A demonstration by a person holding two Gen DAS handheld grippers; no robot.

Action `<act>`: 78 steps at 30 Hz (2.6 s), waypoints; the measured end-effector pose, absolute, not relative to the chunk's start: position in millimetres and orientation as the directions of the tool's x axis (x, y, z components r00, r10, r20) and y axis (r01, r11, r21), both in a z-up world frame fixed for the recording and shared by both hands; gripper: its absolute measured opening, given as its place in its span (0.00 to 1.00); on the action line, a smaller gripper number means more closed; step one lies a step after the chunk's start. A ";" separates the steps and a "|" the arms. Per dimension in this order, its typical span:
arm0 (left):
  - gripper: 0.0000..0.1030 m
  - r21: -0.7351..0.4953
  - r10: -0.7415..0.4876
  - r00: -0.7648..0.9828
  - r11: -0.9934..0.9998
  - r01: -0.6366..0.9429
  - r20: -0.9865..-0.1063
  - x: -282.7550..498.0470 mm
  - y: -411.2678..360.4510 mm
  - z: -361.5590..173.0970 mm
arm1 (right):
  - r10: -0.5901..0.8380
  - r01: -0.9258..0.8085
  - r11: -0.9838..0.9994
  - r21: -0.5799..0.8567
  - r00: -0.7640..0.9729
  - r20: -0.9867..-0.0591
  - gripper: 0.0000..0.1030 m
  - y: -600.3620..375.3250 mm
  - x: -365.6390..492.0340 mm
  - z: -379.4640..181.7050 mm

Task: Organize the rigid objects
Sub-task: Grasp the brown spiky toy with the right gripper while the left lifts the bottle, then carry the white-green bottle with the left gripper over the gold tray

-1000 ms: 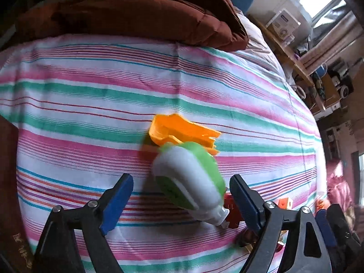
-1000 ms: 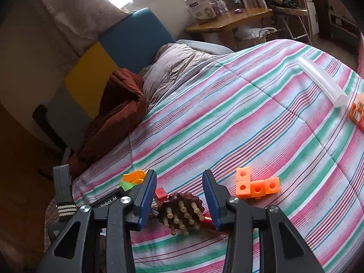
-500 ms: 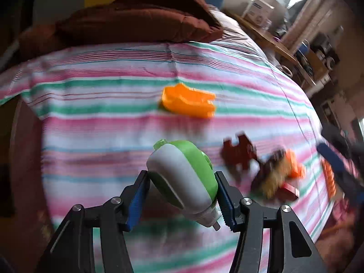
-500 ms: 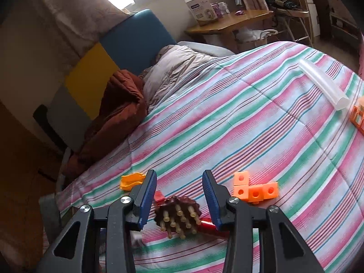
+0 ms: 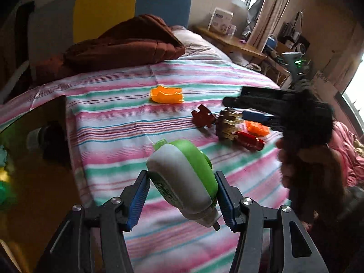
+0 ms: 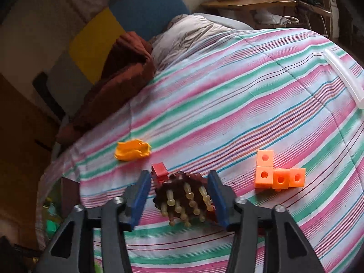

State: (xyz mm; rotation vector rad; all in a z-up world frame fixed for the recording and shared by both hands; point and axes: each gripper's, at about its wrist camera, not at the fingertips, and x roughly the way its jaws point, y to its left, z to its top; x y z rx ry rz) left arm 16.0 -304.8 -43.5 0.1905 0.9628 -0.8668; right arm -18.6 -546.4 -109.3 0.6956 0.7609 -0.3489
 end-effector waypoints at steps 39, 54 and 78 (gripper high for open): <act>0.56 -0.171 -0.321 0.583 0.939 0.297 -0.746 73.5 -23.3 -21.9 | 0.080 0.081 0.980 0.181 0.672 -0.736 0.57 -408.5 9.9 -100.8; 0.56 -0.100 -0.294 0.542 0.929 0.357 -0.787 121.0 -68.6 -38.1 | 0.021 0.050 0.997 0.065 0.610 -0.792 0.57 -389.1 19.0 -123.0; 0.57 0.068 -0.170 0.460 0.887 0.456 -0.871 234.8 -135.2 -93.2 | 0.020 0.057 0.996 0.069 0.610 -0.792 0.57 -390.5 21.4 -122.7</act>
